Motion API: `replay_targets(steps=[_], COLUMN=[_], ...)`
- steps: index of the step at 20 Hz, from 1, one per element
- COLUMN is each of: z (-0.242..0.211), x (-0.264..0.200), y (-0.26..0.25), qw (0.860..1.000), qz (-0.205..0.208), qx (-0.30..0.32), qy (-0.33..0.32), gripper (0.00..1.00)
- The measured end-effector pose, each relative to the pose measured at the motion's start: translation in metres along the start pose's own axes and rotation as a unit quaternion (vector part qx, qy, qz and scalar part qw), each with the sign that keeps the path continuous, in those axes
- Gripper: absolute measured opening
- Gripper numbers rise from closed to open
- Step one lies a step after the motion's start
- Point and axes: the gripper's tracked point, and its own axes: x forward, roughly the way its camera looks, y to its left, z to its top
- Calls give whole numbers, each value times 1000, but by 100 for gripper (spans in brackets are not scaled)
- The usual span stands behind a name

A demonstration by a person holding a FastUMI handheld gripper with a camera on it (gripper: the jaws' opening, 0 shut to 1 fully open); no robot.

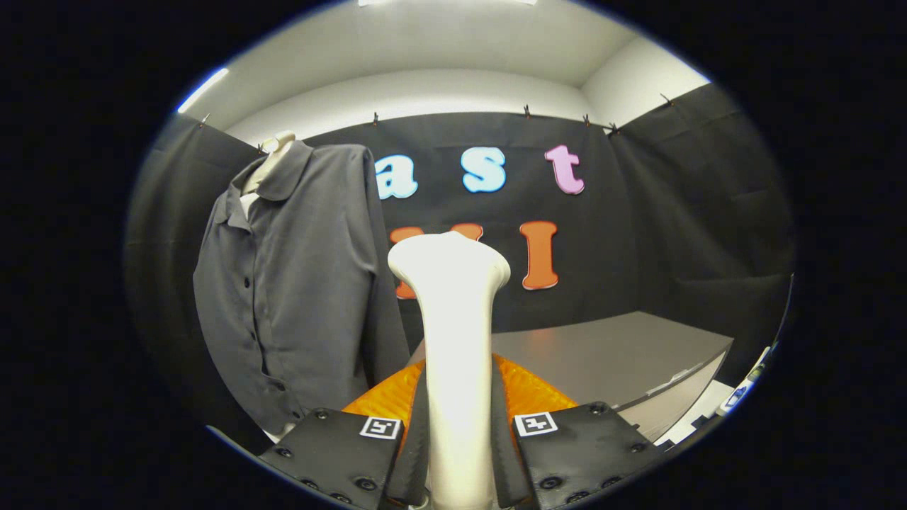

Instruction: Iron the clothes twice with a garment steamer, once on the left side and once on the right side.

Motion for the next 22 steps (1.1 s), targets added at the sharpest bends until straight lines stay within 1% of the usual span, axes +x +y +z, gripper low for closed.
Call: replay_targets(steps=[4, 7, 10, 13, 19, 22], z=[22, 40, 48, 49, 46, 39], x=[-37, -42, -28, -5, 29, 41], y=[60, 101, 135, 164, 183, 193], qw=[999, 998, 996, 996, 996, 996], qz=[16, 24, 40, 54, 38, 41], qx=[-2, -12, -9, -7, -27, -43], qy=[-34, -59, -76, -69, -72, -68], gripper=[44, 44, 44, 44, 44, 44])
